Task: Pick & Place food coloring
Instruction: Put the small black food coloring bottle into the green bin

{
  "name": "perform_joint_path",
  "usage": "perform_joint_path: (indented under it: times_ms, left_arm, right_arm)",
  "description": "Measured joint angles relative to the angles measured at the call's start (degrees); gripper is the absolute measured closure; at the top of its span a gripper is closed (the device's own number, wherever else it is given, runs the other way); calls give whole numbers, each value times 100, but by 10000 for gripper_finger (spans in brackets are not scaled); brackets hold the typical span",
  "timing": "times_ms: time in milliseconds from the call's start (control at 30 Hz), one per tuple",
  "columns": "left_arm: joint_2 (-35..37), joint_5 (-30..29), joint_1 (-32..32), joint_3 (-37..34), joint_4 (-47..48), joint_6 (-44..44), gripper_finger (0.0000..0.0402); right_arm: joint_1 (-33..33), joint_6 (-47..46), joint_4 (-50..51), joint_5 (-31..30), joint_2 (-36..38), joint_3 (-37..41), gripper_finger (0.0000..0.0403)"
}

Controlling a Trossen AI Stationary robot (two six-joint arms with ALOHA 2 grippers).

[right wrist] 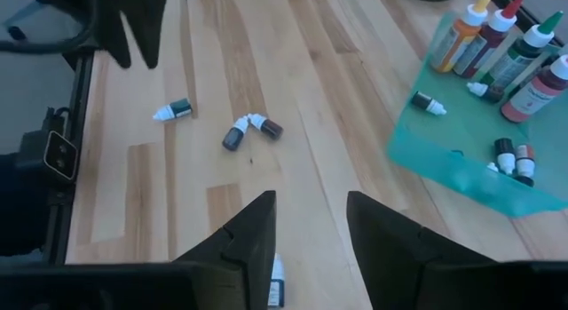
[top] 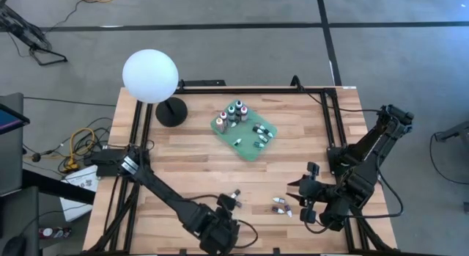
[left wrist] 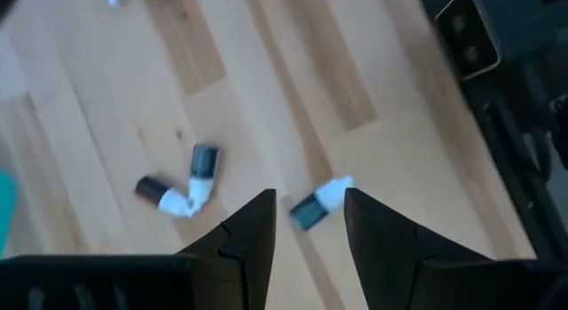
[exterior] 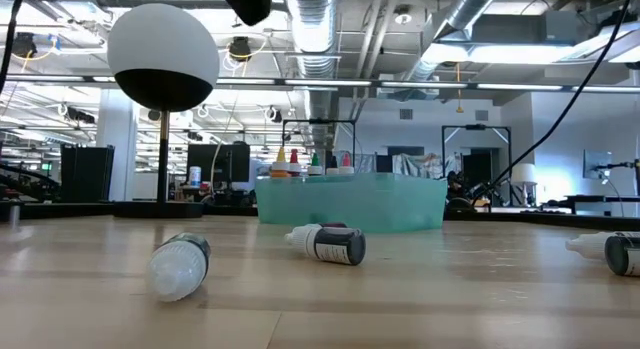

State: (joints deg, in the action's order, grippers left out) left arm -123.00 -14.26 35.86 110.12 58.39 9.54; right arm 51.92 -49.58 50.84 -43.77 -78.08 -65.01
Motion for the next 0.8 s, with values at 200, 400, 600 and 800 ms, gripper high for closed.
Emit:
perform_joint_path:
  times_ms: [200,400,600,800]
  left_arm:
    - [2,-162,-4,-532,-439,-18,272]
    - [0,-167,-130,-951,-441,56,272]
    - [2,72,-237,-1255,-789,-79,272]
    - [2,338,-293,-1567,-1135,-83,272]
  right_arm:
    - [0,-2,-83,0,-1,0,270]
    - [17,-137,-82,11,-2,0,269]
    - [17,-144,-82,11,0,0,270]
    - [17,-119,-78,17,0,0,269]
